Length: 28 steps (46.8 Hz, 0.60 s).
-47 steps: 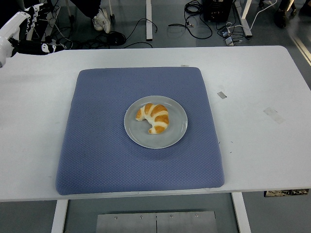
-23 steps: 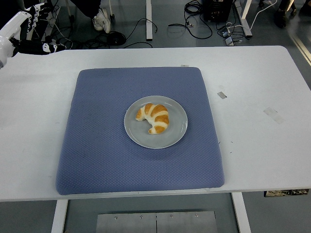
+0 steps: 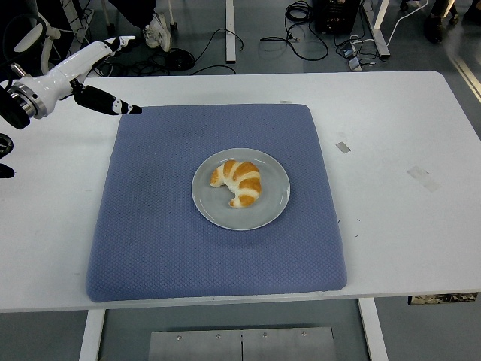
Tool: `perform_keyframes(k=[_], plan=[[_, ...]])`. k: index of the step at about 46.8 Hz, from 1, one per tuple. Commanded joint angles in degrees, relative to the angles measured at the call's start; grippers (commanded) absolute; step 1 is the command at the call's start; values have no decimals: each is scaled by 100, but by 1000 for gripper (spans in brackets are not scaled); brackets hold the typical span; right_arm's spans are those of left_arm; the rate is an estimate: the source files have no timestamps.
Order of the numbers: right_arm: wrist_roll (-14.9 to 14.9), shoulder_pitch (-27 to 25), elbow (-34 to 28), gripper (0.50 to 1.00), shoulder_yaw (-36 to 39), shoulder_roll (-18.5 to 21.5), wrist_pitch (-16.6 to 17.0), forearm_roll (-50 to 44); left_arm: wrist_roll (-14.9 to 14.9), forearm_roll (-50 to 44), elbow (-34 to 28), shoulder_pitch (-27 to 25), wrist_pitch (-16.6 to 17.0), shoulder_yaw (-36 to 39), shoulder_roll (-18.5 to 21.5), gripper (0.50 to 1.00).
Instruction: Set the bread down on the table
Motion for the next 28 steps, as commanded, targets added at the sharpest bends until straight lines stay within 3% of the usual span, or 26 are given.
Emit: perform_keyframes(k=[1,16,23,28], plan=[[0,0,0,1000,0,0,-1,3,178,407,-152,-23,-7,-15,-17,942],[0,0,0,1000,0,0,-1,3,328,891,-600,-226,-34,72,-288,972],[0,0,0,1000,0,0,-1,-6,785,1032,-618,-269,-121,300,-658,969],[0,0,0,1000,0,0,-1,-6,890,1155,-618,-419,-209,608,-886,949]])
